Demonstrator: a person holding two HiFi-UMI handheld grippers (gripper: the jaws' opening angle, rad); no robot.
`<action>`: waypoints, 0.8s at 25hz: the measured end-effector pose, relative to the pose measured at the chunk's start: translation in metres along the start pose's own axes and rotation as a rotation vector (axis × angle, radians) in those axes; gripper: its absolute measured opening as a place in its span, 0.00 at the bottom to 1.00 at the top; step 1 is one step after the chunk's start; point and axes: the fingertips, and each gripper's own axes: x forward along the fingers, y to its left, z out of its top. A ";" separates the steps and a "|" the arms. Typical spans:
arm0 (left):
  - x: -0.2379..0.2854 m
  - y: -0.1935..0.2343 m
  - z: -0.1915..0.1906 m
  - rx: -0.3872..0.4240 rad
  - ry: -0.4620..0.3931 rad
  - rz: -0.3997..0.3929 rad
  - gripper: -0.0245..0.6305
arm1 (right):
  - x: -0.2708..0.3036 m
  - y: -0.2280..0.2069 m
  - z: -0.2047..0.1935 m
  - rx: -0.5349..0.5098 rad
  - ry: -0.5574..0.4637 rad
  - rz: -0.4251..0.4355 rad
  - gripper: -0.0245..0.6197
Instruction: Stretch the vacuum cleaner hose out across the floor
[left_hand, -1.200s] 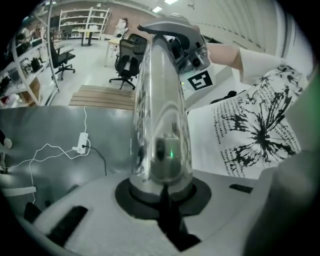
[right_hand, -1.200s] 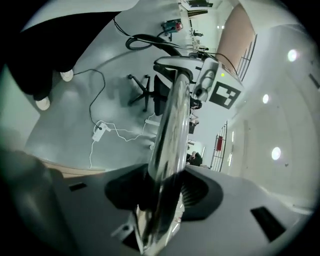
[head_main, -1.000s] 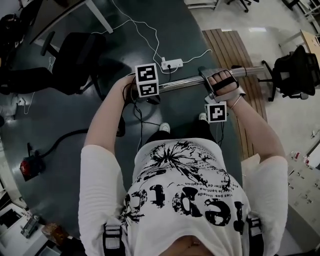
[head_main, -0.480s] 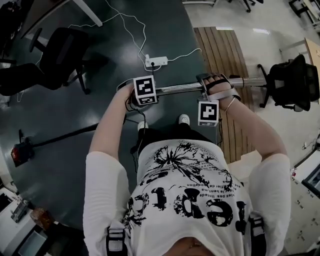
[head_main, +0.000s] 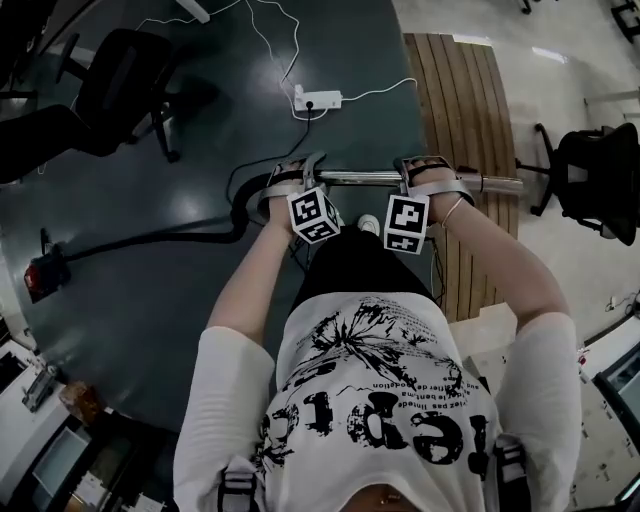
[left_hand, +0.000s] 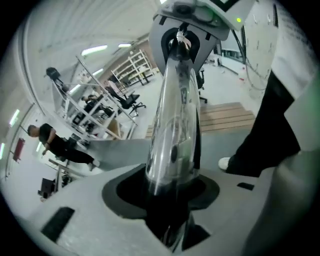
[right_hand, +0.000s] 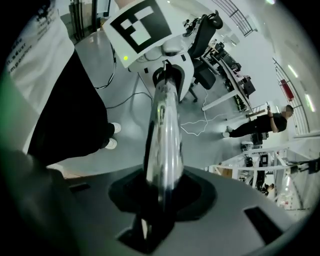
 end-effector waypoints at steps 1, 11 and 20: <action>0.009 0.004 -0.008 0.012 -0.002 0.057 0.31 | 0.013 0.002 0.005 -0.003 -0.006 0.014 0.21; 0.214 -0.061 -0.113 0.140 0.073 -0.019 0.16 | 0.250 0.062 0.021 0.003 -0.092 0.143 0.21; 0.448 -0.159 -0.191 0.174 0.116 -0.291 0.15 | 0.498 0.158 0.002 0.149 -0.172 0.315 0.21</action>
